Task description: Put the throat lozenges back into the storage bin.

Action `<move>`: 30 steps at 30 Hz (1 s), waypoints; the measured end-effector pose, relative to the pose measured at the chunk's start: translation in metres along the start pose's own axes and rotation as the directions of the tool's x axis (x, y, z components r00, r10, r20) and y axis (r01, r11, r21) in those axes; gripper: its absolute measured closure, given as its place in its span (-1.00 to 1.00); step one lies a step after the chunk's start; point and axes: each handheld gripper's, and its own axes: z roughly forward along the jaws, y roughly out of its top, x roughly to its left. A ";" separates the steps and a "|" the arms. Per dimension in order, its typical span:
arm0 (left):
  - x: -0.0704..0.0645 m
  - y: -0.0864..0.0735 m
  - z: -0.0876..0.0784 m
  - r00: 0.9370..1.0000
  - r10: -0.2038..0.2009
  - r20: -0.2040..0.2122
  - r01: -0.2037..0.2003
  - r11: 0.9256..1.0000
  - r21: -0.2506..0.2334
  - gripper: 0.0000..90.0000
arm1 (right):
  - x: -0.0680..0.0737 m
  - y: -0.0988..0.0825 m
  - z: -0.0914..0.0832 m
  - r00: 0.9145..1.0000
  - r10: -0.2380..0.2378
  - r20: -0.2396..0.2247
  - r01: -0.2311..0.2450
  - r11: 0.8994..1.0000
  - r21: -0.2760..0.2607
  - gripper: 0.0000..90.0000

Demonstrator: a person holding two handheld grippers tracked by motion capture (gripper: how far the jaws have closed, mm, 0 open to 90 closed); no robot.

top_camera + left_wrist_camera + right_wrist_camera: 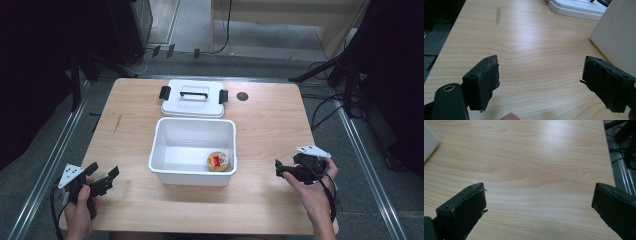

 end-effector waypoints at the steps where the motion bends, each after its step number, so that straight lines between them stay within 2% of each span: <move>1: 0.000 0.000 0.000 1.000 0.001 0.000 -0.001 1.000 0.001 -0.67 | -0.002 -0.003 0.000 1.000 0.011 0.003 -0.011 1.000 -0.007 -1.00; 3: 0.000 0.000 0.000 1.000 0.000 0.000 0.000 1.000 0.000 -0.67 | -0.009 -0.010 -0.001 0.999 0.041 0.007 -0.041 0.999 -0.021 -1.00; 5: 0.000 0.000 0.000 1.000 0.000 0.000 0.000 1.000 0.000 -0.67 | -0.012 -0.014 -0.001 0.999 0.046 0.013 -0.045 0.999 -0.029 -1.00; 6: 0.000 0.000 0.000 1.000 0.001 -0.001 -0.001 1.000 0.000 -0.67 | -0.018 -0.021 -0.003 0.998 0.057 0.035 -0.055 0.998 -0.039 -1.00; 13: 0.000 0.000 0.000 1.000 0.001 -0.002 -0.001 1.000 0.000 -0.67 | -0.031 -0.039 -0.008 0.995 0.082 0.054 -0.080 0.995 -0.053 -1.00; 18: -0.001 0.000 0.000 1.000 0.003 -0.001 -0.003 1.000 0.003 -0.67 | -0.042 -0.059 -0.010 0.993 0.093 0.075 -0.088 0.994 -0.059 -1.00; 25: 0.000 0.000 0.000 1.000 -0.002 0.001 0.002 1.000 0.001 -0.68 | -0.052 -0.077 -0.013 0.990 0.122 0.077 -0.118 0.992 -0.053 -1.00; 30: 0.000 0.000 0.000 1.000 0.000 0.001 0.000 1.000 0.002 -0.68 | -0.063 -0.093 -0.020 0.986 0.148 0.075 -0.141 0.986 -0.092 -1.00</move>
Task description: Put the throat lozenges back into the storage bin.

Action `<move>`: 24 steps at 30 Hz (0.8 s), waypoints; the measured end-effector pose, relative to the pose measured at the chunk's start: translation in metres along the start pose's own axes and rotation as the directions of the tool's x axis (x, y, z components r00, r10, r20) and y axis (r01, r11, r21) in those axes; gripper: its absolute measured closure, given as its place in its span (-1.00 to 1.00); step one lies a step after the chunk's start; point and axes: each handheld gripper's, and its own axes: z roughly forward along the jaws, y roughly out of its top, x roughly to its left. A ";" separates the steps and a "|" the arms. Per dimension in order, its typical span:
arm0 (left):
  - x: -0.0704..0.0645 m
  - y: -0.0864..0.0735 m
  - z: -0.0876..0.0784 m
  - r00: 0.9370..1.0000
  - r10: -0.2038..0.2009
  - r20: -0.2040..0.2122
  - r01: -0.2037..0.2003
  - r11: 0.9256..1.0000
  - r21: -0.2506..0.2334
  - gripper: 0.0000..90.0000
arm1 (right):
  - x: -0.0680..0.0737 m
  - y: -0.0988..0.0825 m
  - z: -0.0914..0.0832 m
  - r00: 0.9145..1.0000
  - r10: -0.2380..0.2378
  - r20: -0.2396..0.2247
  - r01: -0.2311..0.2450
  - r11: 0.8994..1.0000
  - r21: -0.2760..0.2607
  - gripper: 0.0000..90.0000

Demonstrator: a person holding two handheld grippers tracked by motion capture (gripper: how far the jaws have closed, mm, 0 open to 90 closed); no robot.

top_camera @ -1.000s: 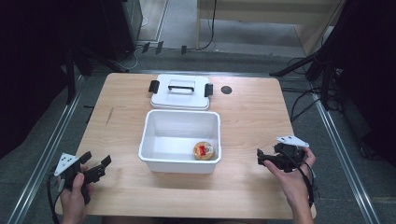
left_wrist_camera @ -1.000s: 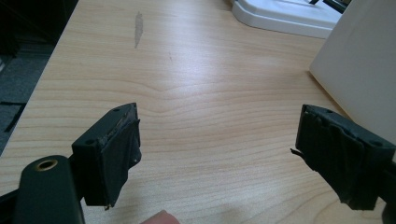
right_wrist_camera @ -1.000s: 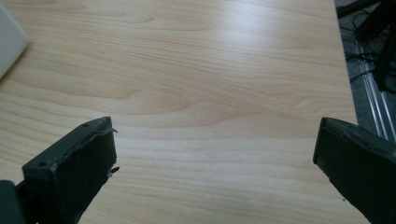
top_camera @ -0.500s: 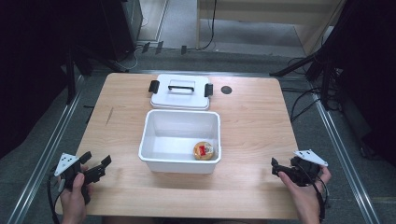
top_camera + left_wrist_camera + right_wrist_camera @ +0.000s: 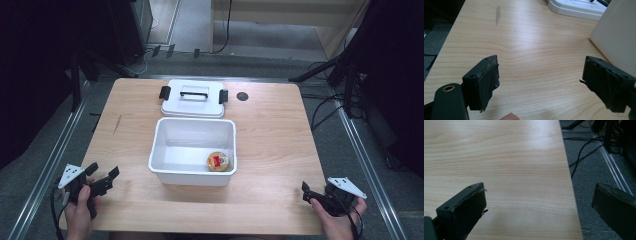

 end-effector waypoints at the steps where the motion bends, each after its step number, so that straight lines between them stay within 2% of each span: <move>1: 0.000 0.000 0.000 1.000 0.000 0.000 0.000 1.000 0.000 -0.68 | 0.000 0.000 0.000 1.000 0.000 0.000 0.000 1.000 0.000 -1.00; 2: 0.000 0.000 0.000 1.000 -0.002 0.000 0.002 1.000 -0.001 -0.68 | -0.004 -0.003 -0.002 1.000 0.015 0.002 -0.015 1.000 -0.017 -1.00; 4: 0.000 0.000 0.000 1.000 -0.002 0.001 0.002 1.000 0.000 -0.68 | -0.005 -0.004 -0.003 1.000 0.016 -0.003 -0.017 1.000 -0.025 -1.00; 5: 0.000 0.000 0.001 1.000 -0.001 0.004 0.001 1.000 0.005 -0.68 | -0.008 -0.007 -0.006 0.999 0.039 -0.020 -0.040 0.997 -0.061 -0.96; 6: 0.000 0.000 0.001 1.000 -0.001 0.004 0.001 1.000 0.005 -0.68 | -0.008 -0.007 -0.006 0.999 0.039 -0.020 -0.040 0.997 -0.061 -0.96; 7: 0.000 0.001 0.001 1.000 0.001 0.002 -0.001 1.000 0.007 -0.68 | -0.009 -0.008 -0.007 0.998 0.055 -0.012 -0.055 0.995 -0.085 -0.90; 9: 0.000 0.001 0.001 1.000 0.000 0.003 0.000 1.000 0.008 -0.67 | -0.008 -0.008 -0.007 0.999 0.044 -0.012 -0.045 0.995 -0.092 -0.90; 12: 0.000 0.001 0.001 1.000 -0.001 0.003 0.001 1.000 0.009 -0.68 | -0.009 -0.008 -0.007 0.998 0.051 -0.025 -0.053 0.994 -0.096 -0.89; 13: 0.000 0.001 0.001 1.000 -0.001 0.003 0.001 1.000 0.008 -0.68 | -0.010 -0.008 -0.007 0.997 0.062 -0.035 -0.065 0.993 -0.095 -0.89; 14: 0.001 0.000 0.001 1.000 -0.002 0.002 0.002 1.000 0.007 -0.68 | -0.012 -0.008 -0.007 0.994 0.093 -0.052 -0.097 0.991 -0.087 -0.89; 16: 0.001 0.001 0.001 1.000 0.000 0.002 0.000 1.000 0.009 -0.68 | -0.014 -0.008 -0.006 0.992 0.110 -0.055 -0.114 0.991 -0.073 -0.89; 24: 0.001 0.001 0.001 1.000 -0.011 -0.001 0.011 1.000 0.005 -0.67 | -0.012 -0.007 -0.004 0.994 0.095 -0.046 -0.097 0.994 -0.053 -0.88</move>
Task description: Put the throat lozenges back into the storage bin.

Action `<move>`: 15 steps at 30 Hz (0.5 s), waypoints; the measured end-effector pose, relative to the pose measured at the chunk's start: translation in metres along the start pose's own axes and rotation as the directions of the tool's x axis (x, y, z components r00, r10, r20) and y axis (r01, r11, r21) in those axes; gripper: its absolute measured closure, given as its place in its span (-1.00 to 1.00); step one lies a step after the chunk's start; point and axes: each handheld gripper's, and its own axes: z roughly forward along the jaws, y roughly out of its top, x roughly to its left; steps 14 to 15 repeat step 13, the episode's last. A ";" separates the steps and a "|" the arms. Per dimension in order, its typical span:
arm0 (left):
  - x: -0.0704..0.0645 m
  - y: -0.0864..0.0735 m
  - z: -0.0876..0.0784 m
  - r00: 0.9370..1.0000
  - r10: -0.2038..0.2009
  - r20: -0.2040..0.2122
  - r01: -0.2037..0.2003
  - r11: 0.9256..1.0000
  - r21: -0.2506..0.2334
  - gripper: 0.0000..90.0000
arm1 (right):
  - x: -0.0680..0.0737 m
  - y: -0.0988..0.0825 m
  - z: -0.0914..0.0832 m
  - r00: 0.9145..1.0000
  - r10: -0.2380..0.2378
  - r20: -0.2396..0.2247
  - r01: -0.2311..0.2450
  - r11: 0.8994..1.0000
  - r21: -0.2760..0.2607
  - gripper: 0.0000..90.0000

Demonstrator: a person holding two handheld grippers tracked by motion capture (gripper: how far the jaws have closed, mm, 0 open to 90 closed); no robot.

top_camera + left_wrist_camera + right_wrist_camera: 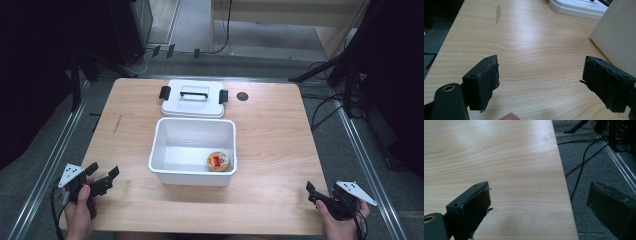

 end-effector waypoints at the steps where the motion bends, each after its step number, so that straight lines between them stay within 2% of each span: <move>1: 0.000 0.000 0.000 1.000 0.000 0.000 0.000 1.000 0.000 -0.67 | 0.000 0.000 0.001 1.000 0.001 0.001 -0.001 1.000 0.000 -0.88; 5: 0.000 0.000 0.000 1.000 0.003 -0.002 -0.003 1.000 0.004 -0.67 | -0.001 0.001 0.001 1.000 0.014 0.004 -0.014 1.000 0.014 -0.85; 8: -0.001 0.000 0.000 1.000 0.007 -0.006 -0.007 1.000 0.002 -0.67 | 0.000 0.002 0.006 0.999 0.025 0.027 -0.026 0.998 0.064 -0.84; 15: -0.001 0.000 0.000 1.000 0.007 -0.006 -0.007 1.000 0.004 -0.68 | -0.001 0.002 0.006 0.999 0.025 0.022 -0.027 0.997 0.069 -0.84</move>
